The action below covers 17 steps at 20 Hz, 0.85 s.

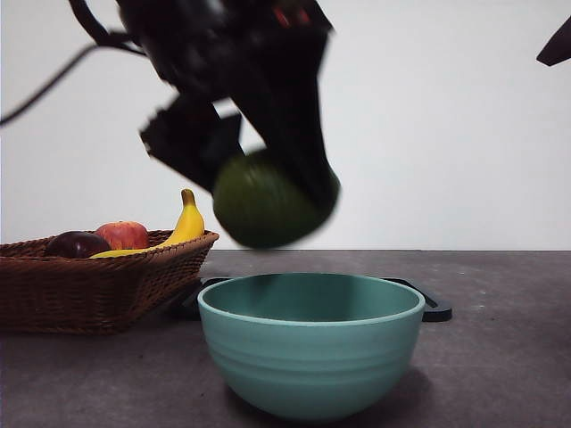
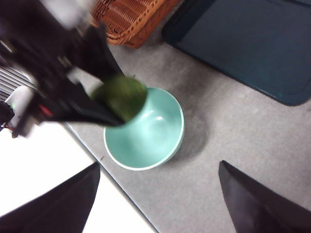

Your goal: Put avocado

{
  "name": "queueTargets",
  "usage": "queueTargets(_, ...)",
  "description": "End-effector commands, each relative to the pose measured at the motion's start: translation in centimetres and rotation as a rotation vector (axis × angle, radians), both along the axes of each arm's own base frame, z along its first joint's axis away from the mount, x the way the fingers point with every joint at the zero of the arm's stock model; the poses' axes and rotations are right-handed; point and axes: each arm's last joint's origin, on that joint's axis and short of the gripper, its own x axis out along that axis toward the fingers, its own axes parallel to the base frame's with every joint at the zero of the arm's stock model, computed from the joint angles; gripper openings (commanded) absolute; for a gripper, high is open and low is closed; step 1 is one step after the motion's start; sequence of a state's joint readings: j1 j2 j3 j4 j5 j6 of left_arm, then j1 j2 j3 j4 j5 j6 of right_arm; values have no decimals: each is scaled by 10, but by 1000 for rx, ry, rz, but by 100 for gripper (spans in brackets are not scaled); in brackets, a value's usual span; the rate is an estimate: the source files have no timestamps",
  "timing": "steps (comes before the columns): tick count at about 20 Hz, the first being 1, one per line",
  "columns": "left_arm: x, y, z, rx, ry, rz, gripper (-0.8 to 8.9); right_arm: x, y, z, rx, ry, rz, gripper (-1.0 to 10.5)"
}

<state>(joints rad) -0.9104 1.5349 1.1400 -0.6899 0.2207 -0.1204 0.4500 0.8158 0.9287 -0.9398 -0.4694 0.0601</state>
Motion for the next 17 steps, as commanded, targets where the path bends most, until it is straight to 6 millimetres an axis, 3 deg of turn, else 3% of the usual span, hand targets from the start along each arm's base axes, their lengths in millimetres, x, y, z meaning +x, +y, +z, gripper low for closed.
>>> queueTargets(1, 2, -16, -12, 37, -33, -38, 240, 0, 1, 5, 10, -4, -1, 392)
queueTargets(9, 4, -35, -48, 139, -42, -68, 248, 0, 1, 5, 9, -2, 0, 391)
queueTargets(14, 3, -39, -49, 122, -55, -78, 261, 0, 1, 5, 8, 0, 0, 391)
queueTargets(17, 2, -40, -49, 123, -55, -80, 329, 0, 1, 4, 7, 3, 0, 392)
